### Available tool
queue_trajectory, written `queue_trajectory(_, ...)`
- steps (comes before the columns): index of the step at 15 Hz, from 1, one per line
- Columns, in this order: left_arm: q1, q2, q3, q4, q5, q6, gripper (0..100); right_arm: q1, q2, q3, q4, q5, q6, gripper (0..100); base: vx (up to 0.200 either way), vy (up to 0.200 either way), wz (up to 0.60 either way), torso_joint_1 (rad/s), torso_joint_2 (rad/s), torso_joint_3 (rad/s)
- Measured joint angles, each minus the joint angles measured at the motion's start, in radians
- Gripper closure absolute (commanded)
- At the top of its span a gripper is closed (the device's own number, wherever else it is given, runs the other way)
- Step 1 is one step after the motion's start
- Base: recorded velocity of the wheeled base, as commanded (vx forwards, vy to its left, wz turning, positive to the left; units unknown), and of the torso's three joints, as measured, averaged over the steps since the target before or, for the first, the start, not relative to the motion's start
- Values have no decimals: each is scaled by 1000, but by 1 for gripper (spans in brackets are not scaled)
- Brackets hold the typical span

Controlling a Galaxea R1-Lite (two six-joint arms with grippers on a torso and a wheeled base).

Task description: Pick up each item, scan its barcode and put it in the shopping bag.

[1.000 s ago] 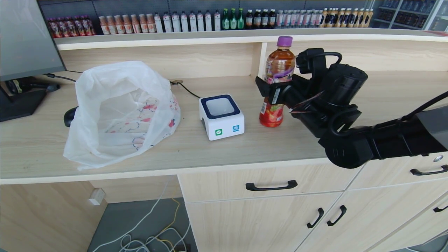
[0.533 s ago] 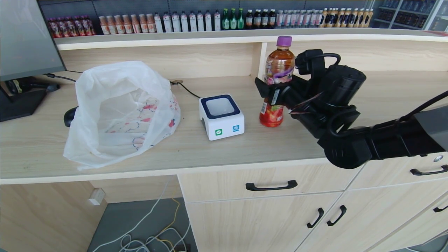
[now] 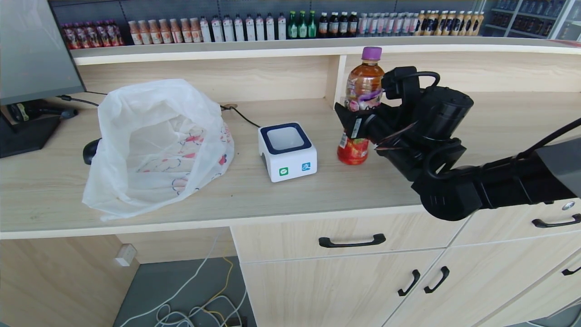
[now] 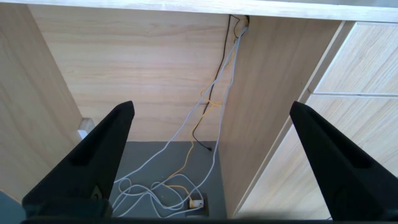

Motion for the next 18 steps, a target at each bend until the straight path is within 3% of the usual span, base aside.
queue_trajectory(18, 0, 0, 0, 0, 0, 0, 0, 23, -84, 24, -5, 4, 20, 100, 0, 0, 0, 0, 0, 0)
